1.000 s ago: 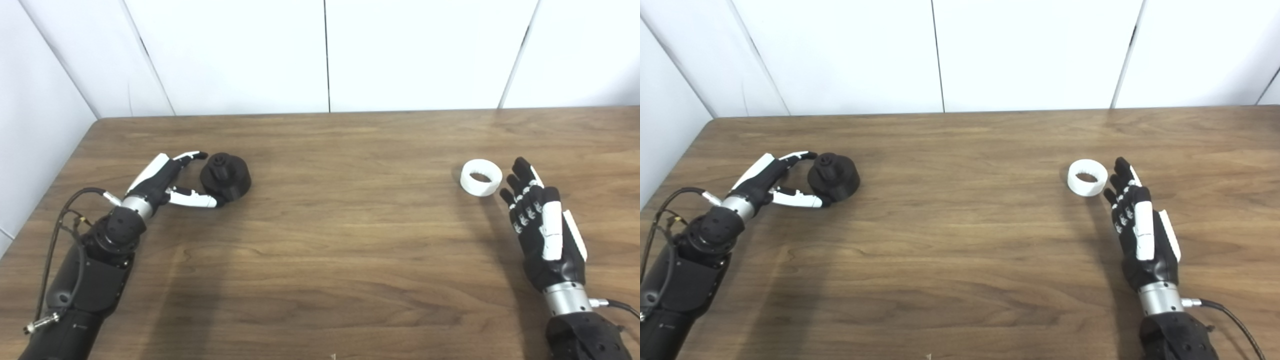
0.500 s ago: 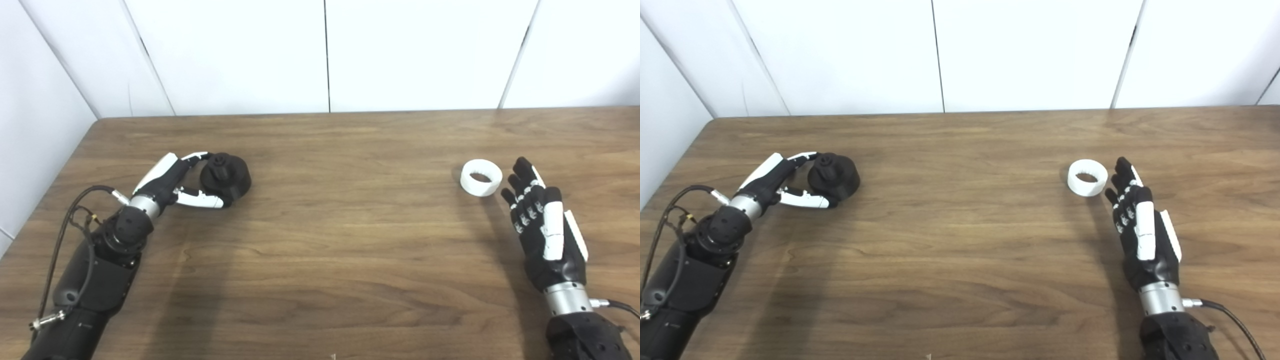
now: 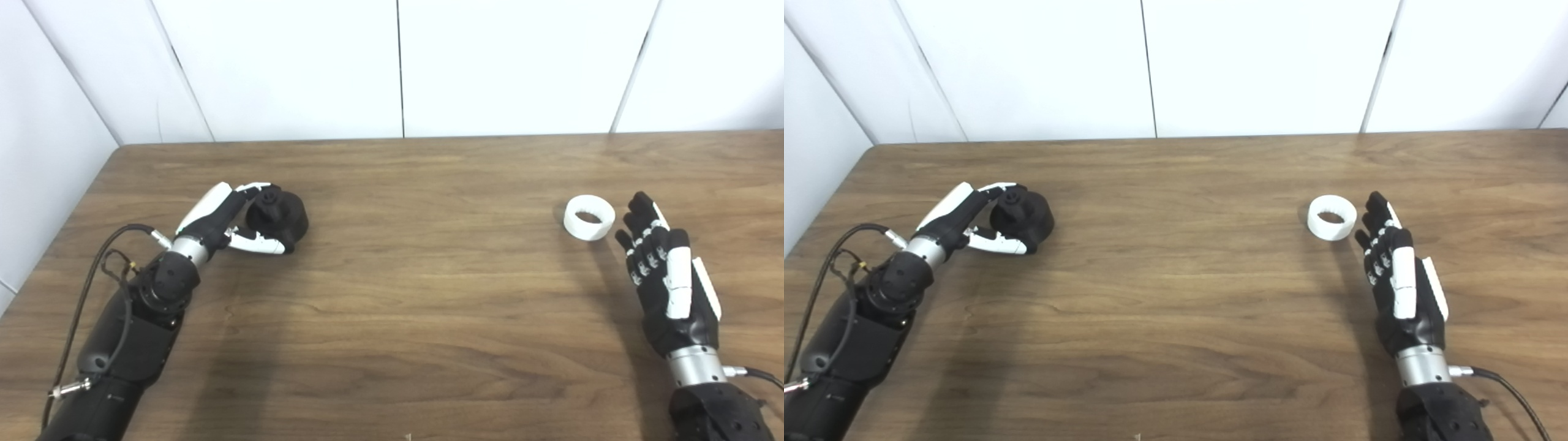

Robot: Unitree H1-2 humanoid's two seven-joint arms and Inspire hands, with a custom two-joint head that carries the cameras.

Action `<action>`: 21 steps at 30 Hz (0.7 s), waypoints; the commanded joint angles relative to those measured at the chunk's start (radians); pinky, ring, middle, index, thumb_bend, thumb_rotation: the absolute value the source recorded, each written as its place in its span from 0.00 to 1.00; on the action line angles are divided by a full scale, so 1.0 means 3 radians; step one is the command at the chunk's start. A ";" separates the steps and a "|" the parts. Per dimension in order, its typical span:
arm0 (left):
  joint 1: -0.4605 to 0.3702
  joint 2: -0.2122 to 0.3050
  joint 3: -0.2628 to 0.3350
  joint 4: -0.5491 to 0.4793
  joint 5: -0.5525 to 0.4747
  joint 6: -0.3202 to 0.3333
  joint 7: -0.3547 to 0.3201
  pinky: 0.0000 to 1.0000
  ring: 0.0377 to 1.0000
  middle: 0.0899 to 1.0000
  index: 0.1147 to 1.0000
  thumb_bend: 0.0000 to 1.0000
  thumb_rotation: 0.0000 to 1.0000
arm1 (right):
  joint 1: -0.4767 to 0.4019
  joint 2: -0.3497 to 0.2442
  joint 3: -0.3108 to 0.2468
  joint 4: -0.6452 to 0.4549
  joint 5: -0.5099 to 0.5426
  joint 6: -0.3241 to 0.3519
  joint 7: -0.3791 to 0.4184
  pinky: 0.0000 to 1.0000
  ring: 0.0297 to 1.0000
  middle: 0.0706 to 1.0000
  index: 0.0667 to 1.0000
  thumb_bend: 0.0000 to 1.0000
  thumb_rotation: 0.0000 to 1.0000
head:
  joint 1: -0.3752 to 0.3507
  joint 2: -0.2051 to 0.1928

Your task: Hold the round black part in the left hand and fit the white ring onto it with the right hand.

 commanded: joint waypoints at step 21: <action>-0.0161 -0.0012 0.0062 0.0012 0.0040 -0.0138 0.0219 0.97 1.00 0.91 0.55 0.85 0.17 | 0.0093 -0.0042 -0.0037 0.0091 0.0053 -0.0072 0.0033 1.00 1.00 0.99 0.98 0.64 1.00 | 0.0017 0.0002</action>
